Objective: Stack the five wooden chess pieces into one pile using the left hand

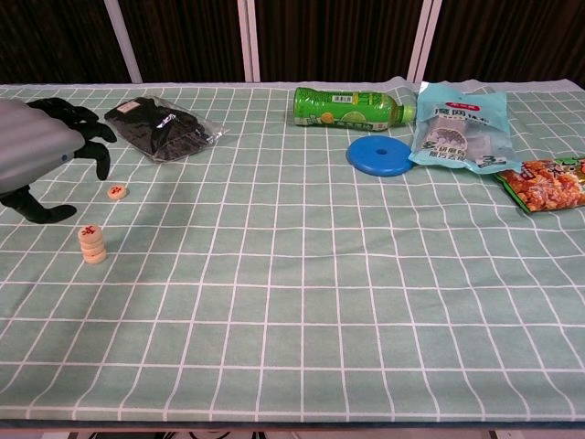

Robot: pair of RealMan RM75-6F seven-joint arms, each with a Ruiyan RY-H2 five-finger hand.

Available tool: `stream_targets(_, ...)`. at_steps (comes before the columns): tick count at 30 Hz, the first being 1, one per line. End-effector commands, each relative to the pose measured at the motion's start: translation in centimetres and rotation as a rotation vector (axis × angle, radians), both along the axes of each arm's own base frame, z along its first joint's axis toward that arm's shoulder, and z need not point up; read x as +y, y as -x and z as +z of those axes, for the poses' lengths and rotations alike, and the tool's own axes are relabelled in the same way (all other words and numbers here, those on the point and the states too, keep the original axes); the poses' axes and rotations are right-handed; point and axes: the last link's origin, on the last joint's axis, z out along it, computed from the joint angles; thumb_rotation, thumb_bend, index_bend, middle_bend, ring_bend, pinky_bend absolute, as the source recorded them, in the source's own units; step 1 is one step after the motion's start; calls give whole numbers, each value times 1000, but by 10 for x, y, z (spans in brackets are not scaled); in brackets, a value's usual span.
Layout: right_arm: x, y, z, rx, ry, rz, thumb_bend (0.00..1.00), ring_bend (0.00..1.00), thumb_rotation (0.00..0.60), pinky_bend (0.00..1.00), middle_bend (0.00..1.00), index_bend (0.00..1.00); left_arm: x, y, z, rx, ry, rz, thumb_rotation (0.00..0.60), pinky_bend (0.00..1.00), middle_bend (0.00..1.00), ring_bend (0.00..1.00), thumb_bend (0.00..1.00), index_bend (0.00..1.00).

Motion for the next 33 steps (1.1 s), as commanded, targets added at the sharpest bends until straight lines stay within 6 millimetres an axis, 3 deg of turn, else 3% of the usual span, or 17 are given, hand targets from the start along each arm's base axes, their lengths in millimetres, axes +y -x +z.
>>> stream_targets(1,0,0,-1,3,-1,-1,246,21,600,0,2,64,15,6,6,-23,-8,14,600,50,111,0,291,341)
stream_targets(10,0,0,-5,14,-10,-8,248,21,600,0,2,64,43,14,-1,-53,21,51,600,50,107,0,272,327)
stream_targets(33,0,1,-8,23,-19,-13,247,21,600,0,2,64,74,17,-34,-29,-5,136,600,51,109,0,271,370)
